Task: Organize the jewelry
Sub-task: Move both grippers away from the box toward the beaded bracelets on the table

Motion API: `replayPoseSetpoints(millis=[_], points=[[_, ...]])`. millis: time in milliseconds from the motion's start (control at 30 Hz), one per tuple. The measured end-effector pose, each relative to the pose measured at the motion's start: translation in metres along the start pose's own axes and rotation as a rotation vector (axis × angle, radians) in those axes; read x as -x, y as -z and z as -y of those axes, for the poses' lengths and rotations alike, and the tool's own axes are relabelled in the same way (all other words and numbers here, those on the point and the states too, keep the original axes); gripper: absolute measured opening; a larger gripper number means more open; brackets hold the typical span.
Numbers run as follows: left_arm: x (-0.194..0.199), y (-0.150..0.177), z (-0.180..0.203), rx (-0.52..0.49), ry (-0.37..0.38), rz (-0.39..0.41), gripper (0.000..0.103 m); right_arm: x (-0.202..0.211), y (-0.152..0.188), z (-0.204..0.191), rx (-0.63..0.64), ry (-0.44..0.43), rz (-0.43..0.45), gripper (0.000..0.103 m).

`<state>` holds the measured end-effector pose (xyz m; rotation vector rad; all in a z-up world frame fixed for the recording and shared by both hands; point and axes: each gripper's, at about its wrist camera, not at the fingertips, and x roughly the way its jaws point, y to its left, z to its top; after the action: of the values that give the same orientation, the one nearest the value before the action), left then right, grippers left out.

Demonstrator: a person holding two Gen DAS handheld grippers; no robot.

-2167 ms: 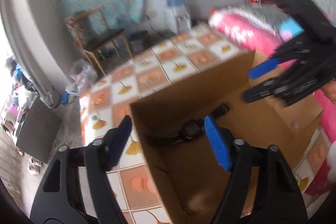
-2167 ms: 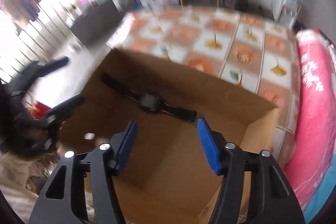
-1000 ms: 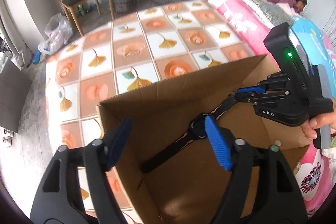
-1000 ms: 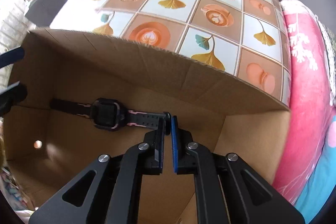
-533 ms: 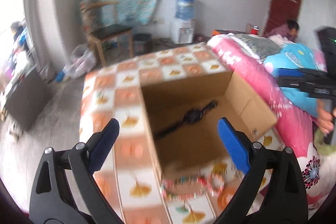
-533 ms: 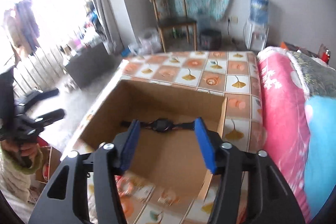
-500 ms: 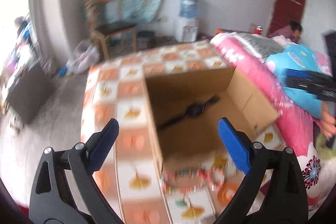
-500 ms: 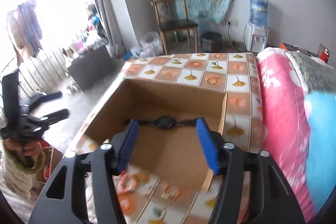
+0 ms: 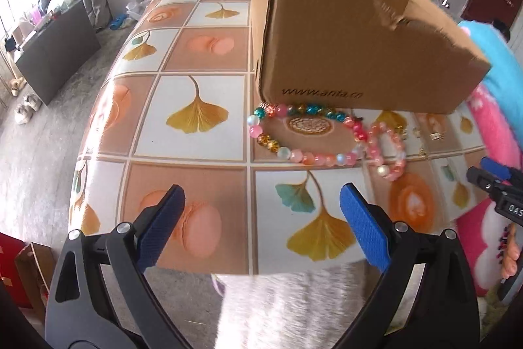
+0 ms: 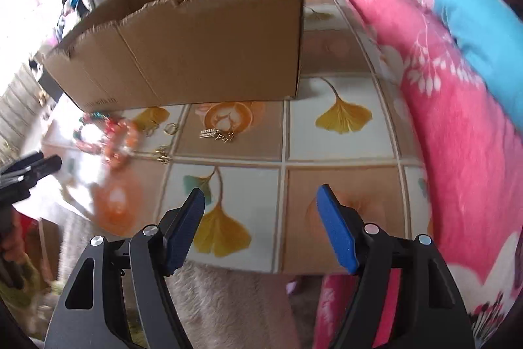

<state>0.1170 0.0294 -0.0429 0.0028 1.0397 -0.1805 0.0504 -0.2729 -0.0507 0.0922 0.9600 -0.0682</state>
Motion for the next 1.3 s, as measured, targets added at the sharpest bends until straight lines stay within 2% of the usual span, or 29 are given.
replayPoseSetpoints(millis=[133,200,333,433,833,1200,1300], points=[[-0.016,0.004,0.006,-0.037,-0.059,-0.028,0.092,-0.015,0.002,-0.006,0.055,0.007,0.017,0.072],[-0.017,0.004,0.009,-0.054,-0.085,-0.025,0.092,-0.016,0.002,-0.009,0.077,0.012,0.048,0.078],[-0.018,0.003,0.006,-0.014,-0.083,-0.034,0.095,-0.021,0.003,-0.010,0.105,-0.010,0.059,0.091],[-0.019,-0.001,0.009,-0.028,-0.095,-0.046,0.096,-0.022,0.005,-0.007,0.103,-0.021,0.052,0.097],[-0.021,0.000,0.008,0.008,-0.100,-0.040,0.096,-0.021,0.007,-0.009,0.099,-0.028,0.070,0.097],[-0.015,0.008,0.008,-0.037,-0.076,-0.008,0.096,-0.025,-0.002,-0.011,0.117,-0.021,0.070,0.097],[-0.013,0.009,0.008,-0.045,-0.072,0.001,0.096,-0.008,-0.007,-0.015,0.119,0.000,0.140,0.097]])
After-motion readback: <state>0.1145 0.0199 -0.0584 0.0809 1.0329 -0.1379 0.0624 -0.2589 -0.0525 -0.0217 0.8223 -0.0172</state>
